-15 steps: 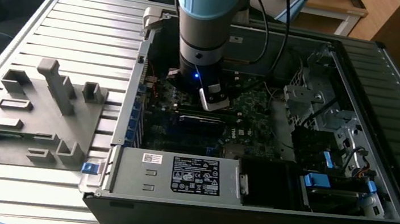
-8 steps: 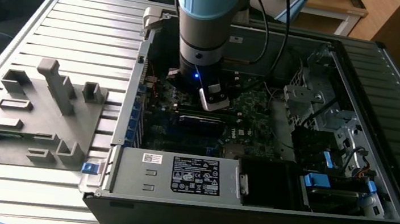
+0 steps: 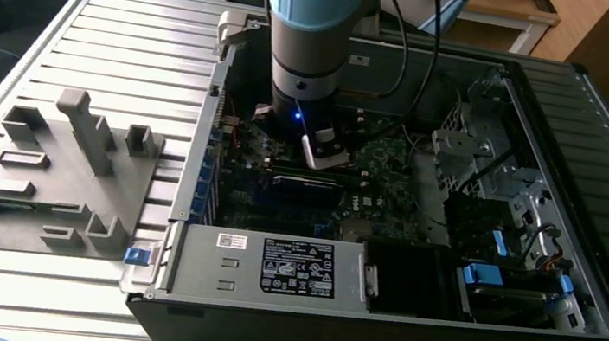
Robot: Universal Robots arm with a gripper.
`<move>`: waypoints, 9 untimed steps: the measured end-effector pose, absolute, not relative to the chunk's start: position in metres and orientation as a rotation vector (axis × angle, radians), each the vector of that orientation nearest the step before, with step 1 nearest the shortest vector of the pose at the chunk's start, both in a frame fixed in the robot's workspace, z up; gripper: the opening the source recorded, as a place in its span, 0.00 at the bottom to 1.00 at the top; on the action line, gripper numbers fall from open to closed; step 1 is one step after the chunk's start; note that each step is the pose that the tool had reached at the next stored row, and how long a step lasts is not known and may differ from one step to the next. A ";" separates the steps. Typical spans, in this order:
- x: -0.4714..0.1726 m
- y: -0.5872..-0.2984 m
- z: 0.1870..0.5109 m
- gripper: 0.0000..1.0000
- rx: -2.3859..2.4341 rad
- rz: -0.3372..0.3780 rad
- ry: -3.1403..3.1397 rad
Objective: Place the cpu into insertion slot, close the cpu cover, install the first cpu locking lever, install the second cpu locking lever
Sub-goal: 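Install the second cpu locking lever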
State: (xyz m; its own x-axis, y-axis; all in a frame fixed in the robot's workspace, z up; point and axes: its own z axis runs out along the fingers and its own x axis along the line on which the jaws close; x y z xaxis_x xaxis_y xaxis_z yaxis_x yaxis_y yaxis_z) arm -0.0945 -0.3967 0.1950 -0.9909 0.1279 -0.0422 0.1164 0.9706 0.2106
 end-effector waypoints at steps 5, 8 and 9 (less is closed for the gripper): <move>-0.095 -0.397 0.193 0.11 0.190 0.326 3.063; -0.096 -0.398 0.193 0.11 0.190 0.326 3.063; -0.096 -0.398 0.193 0.11 0.190 0.326 3.063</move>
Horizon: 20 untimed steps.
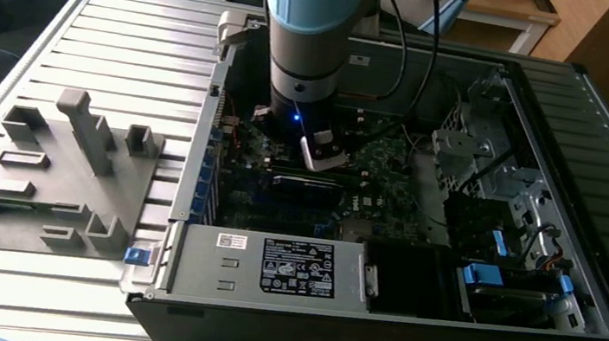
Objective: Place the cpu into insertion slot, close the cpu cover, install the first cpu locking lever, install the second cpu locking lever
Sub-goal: 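Install the second cpu locking lever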
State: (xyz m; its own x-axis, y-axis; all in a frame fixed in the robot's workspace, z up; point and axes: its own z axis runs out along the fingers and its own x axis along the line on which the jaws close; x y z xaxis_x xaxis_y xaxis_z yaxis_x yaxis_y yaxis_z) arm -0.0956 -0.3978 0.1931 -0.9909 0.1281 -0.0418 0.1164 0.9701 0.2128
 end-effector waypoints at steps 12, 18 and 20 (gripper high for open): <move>-0.095 -0.398 0.203 0.11 0.190 0.326 3.063; -0.095 -0.398 0.211 0.11 0.190 0.326 3.063; -0.095 -0.398 0.215 0.11 0.190 0.326 3.063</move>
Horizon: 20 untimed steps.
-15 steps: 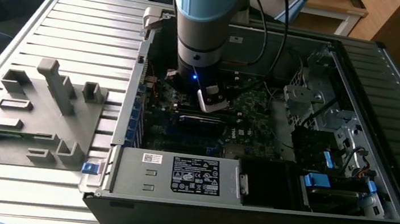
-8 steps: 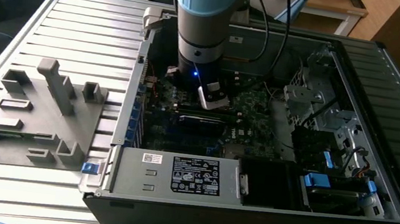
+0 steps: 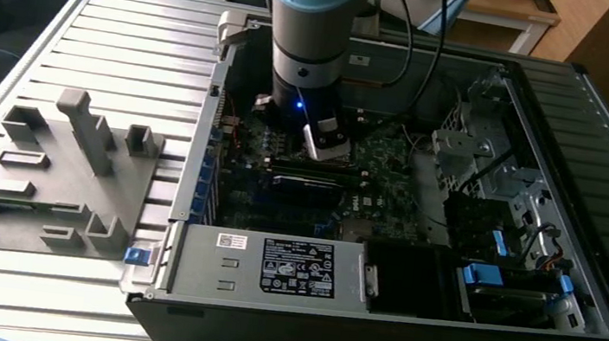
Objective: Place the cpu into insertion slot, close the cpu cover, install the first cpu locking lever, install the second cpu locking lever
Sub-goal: 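Install the second cpu locking lever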
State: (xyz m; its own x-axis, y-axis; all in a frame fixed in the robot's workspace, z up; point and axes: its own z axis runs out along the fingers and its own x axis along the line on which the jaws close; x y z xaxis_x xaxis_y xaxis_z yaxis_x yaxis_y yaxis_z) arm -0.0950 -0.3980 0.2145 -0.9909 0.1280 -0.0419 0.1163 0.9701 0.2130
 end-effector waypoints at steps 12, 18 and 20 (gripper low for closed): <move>-0.095 -0.398 0.221 0.11 0.187 0.249 3.066; -0.094 -0.396 0.221 0.11 0.187 0.245 3.066; -0.093 -0.394 0.221 0.11 0.187 0.236 3.067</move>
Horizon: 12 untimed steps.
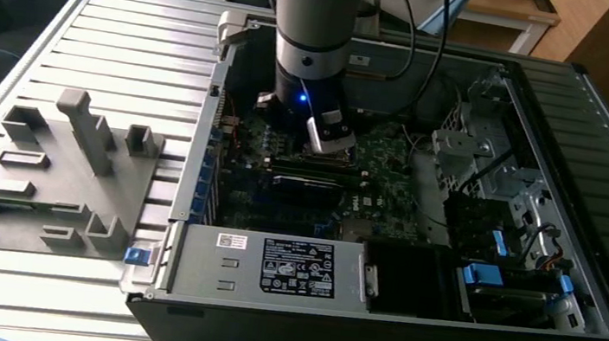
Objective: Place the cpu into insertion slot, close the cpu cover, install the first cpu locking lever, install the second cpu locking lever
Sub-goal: 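Install the second cpu locking lever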
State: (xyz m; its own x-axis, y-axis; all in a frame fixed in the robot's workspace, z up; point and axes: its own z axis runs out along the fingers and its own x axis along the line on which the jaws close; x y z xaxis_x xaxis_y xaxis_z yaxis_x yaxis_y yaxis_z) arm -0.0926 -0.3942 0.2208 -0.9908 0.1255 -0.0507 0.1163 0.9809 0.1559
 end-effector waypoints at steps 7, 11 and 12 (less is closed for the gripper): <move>-0.091 -0.378 0.221 0.11 0.185 0.180 3.068; -0.087 -0.369 0.221 0.11 0.185 0.159 3.069; -0.087 -0.367 0.221 0.11 0.184 0.154 3.069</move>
State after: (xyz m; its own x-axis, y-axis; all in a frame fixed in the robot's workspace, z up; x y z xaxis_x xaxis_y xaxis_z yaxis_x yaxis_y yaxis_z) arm -0.0866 -0.3668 0.2207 -0.9908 0.1225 -0.0574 0.1161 0.9878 0.1036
